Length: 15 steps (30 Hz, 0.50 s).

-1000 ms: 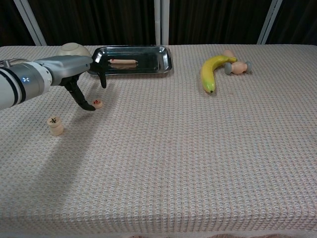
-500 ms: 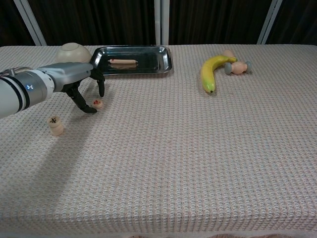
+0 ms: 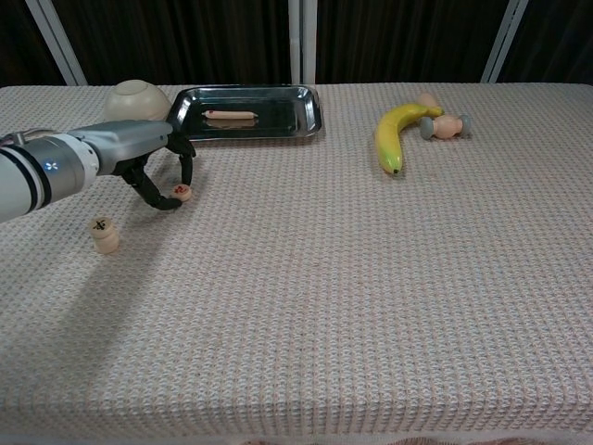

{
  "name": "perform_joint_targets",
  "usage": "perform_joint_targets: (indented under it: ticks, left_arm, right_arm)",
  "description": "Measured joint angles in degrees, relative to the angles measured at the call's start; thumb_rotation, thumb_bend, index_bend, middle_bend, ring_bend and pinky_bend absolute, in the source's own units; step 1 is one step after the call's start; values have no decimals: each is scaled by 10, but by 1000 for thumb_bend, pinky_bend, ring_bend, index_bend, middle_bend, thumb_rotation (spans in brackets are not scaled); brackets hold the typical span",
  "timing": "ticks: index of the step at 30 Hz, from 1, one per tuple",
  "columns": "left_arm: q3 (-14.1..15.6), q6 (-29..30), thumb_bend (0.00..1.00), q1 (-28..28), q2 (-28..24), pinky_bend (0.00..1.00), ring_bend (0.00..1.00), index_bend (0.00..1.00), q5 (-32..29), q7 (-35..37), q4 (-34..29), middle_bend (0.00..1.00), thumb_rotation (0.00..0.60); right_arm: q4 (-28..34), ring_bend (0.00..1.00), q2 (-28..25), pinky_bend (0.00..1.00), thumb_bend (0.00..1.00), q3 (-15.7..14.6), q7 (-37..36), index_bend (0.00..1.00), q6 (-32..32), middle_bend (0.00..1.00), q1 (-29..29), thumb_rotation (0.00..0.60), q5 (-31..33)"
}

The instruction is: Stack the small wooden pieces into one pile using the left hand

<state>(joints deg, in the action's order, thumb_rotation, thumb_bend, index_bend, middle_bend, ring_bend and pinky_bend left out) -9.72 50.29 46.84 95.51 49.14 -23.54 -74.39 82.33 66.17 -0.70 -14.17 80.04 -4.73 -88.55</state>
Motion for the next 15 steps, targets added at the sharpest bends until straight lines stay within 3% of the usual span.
perform_joint_targets:
  ticks: [9,15]
  left_arm:
    - [-3,2,302,-6,-7,0,0,516,7,14,-5,145,600]
    - [-5,16,301,-8,-37,0,0,527,6,-3,-55,156,600]
  right_arm:
    - [4,0,-1,0,0,1,3,0,3,0,0,600,-1]
    - [5,0,0,0,0,3,1,0,4,0,-1,600,-2]
